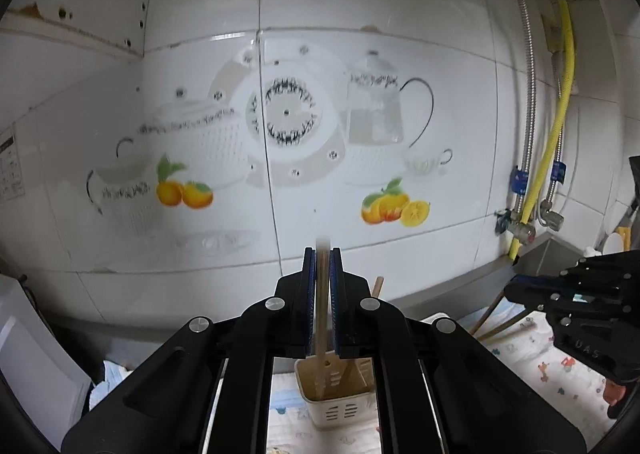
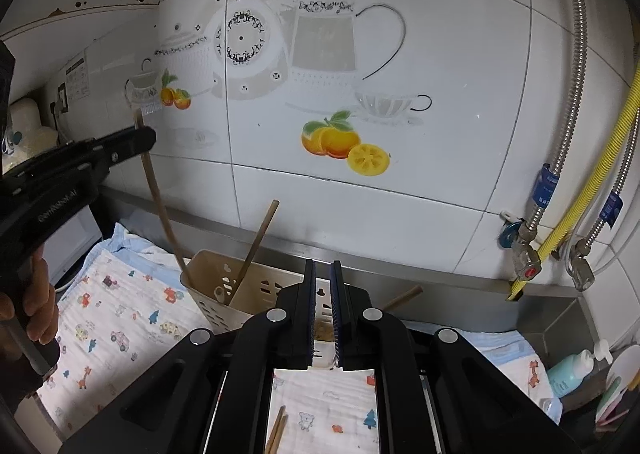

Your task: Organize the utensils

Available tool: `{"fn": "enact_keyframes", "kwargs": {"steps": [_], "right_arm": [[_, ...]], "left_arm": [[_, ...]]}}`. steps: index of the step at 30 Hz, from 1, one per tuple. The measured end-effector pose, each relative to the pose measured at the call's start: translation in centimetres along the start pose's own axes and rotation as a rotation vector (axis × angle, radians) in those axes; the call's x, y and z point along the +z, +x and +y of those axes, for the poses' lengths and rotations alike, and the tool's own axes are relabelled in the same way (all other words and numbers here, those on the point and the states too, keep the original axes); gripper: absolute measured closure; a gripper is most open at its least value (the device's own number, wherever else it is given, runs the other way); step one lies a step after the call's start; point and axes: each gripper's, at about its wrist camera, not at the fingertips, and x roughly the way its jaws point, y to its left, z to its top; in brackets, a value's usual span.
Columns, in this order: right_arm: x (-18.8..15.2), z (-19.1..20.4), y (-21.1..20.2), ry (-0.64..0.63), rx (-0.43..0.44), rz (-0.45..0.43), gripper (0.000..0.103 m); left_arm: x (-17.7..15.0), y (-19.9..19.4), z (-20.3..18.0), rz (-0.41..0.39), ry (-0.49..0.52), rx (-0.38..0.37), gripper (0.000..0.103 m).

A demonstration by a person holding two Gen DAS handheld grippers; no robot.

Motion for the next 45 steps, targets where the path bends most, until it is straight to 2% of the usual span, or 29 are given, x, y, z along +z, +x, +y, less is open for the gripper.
{"fn": "enact_keyframes", "kwargs": {"steps": [2,5,7,11,15,17,19,21,23,25,28,30,32,36,38,45], "right_arm": [[0.0,0.0,-0.1,-0.001,-0.007,-0.004,0.09],[-0.1,-0.1,-0.7,0.003,-0.017,-0.021,0.078],[-0.2,-0.1,-1.4,0.006,-0.014,-0.032,0.077],[-1.2,0.0,-3.5,0.002,-0.017,-0.057,0.068],[-3.2,0.3,-5.4,0.011,0.003,-0.064,0.065],[-5.0,0.7,-6.6,0.012,0.006,-0.067,0.061],[-6.7,1.2,-7.4,0.017,0.017,-0.062,0.061],[-8.7,1.8,-8.0,0.016,0.024,-0.048,0.061],[-10.7,2.5,-8.5,0.009,0.022,-0.033,0.061],[-13.3,3.3,-9.0,0.006,0.018,-0.015,0.059],[-16.4,4.0,-9.3,0.02,0.029,0.016,0.058],[-18.7,4.4,-9.4,0.033,0.036,0.045,0.058],[-21.1,4.5,-9.4,0.063,0.046,0.074,0.058],[-25.0,5.4,-9.3,0.055,0.024,0.121,0.059],[-26.6,5.8,-9.2,0.066,0.027,0.137,0.059],[-30.7,6.6,-8.5,0.095,0.019,0.194,0.073]], "left_arm": [[-0.2,0.2,0.2,0.006,-0.006,-0.002,0.097],[-0.4,0.5,0.3,0.012,-0.008,0.004,0.095],[-0.5,0.6,0.5,0.018,-0.021,-0.007,0.095],[-0.7,0.2,0.6,0.021,-0.029,-0.018,0.094],[-1.0,-1.7,0.5,0.008,-0.027,-0.034,0.093],[-1.5,-3.2,0.7,0.007,-0.04,-0.047,0.075],[-2.2,-4.6,0.7,-0.004,-0.039,-0.041,0.071],[-3.3,-6.0,0.7,0.008,-0.042,-0.055,0.07],[-4.5,-7.2,0.9,0.028,-0.053,-0.066,0.069],[-6.1,-8.4,1.2,0.052,-0.078,-0.077,0.063],[-8.3,-10.0,1.2,0.076,-0.089,-0.099,0.062],[-10.0,-11.1,1.2,0.091,-0.092,-0.092,0.056],[-11.6,-12.0,1.3,0.109,-0.104,-0.105,0.054],[-14.6,-13.4,1.2,0.136,-0.104,-0.077,0.054],[-16.3,-13.7,1.4,0.175,-0.134,-0.087,0.049],[-21.2,-13.8,1.5,0.263,-0.162,-0.056,0.043]]}}
